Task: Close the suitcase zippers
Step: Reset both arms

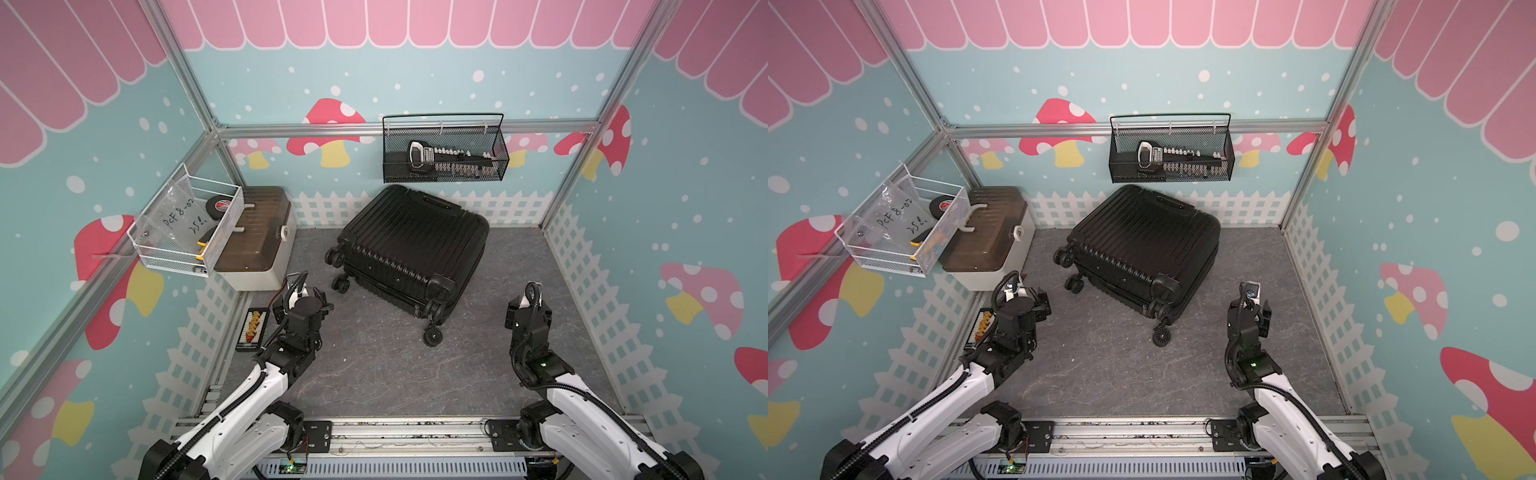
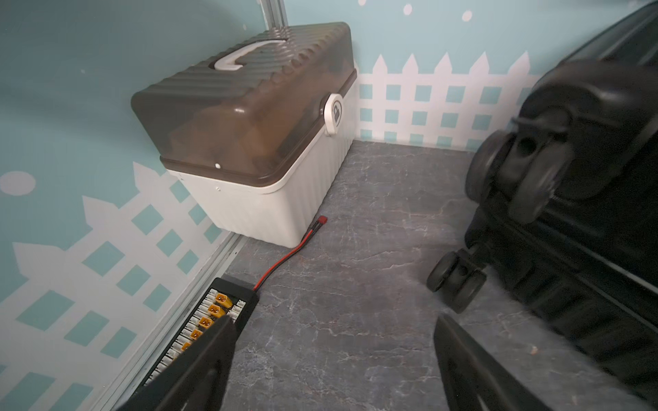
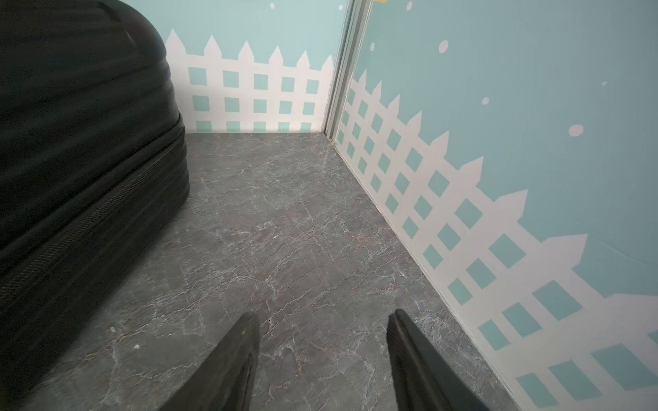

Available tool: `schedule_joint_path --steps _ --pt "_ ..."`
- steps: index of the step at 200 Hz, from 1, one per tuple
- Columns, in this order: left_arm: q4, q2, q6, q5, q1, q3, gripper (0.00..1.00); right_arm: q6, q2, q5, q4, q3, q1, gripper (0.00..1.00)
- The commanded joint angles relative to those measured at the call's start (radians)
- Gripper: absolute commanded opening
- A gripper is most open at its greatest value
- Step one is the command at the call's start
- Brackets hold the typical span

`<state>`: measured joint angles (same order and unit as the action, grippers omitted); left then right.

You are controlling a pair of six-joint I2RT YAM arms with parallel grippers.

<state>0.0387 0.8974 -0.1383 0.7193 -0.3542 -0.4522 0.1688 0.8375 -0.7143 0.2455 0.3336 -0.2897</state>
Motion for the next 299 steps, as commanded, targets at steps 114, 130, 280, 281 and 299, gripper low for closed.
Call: schedule_joint_path --steps 114,130,280,281,299 --pt "0.759 0.362 0.055 -0.679 0.338 0.176 0.99 -0.125 0.467 0.512 0.711 -0.113 0.261 0.64" --pt "0.782 0.409 0.095 -0.688 0.339 0.152 0.99 -0.128 0.535 0.530 0.729 -0.072 0.269 0.65" --pt "0.834 0.635 0.080 -0.512 0.320 0.057 0.99 -0.101 0.683 0.477 0.700 0.009 0.277 0.99" --pt "0.831 0.634 0.079 -0.513 0.320 0.057 1.00 -0.101 0.683 0.477 0.700 0.009 0.277 0.99" --pt "0.843 0.641 0.081 -0.516 0.322 0.058 0.99 -0.100 0.683 0.478 0.701 0.010 0.277 0.99"
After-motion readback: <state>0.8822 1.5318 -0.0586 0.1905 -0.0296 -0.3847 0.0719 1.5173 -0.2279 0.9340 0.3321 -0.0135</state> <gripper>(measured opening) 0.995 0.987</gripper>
